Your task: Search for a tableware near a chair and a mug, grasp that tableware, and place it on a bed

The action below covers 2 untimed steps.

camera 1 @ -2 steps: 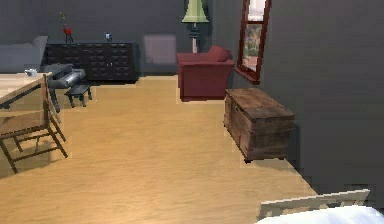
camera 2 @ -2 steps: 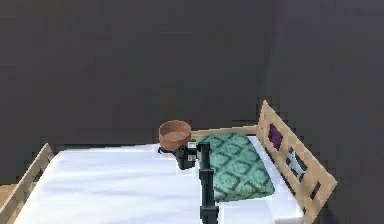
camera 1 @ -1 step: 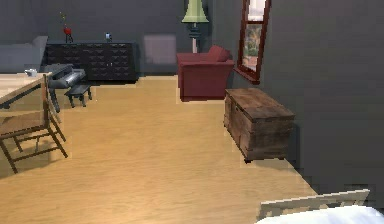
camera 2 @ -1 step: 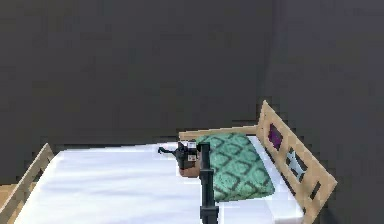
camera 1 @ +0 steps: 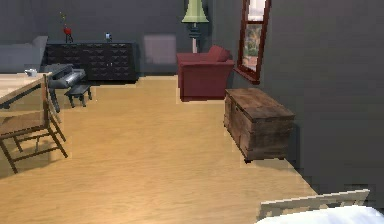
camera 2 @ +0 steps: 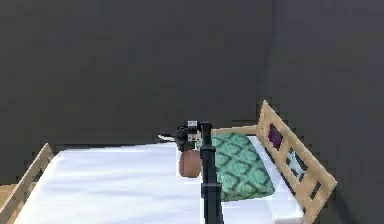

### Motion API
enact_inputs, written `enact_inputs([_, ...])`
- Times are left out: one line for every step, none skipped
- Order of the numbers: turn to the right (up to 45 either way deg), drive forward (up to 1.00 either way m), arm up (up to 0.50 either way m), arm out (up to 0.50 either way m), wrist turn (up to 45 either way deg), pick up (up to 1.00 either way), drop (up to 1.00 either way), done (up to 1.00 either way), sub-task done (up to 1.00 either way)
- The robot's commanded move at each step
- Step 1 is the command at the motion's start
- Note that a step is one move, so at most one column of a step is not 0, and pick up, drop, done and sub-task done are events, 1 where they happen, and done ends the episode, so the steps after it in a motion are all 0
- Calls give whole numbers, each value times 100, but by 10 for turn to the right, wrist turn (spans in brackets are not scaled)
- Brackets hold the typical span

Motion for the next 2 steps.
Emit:
enact_inputs([0,0,0,-8,0,0,0,0,0])
enact_inputs([0,0,0,0,0,0,0,100,0])
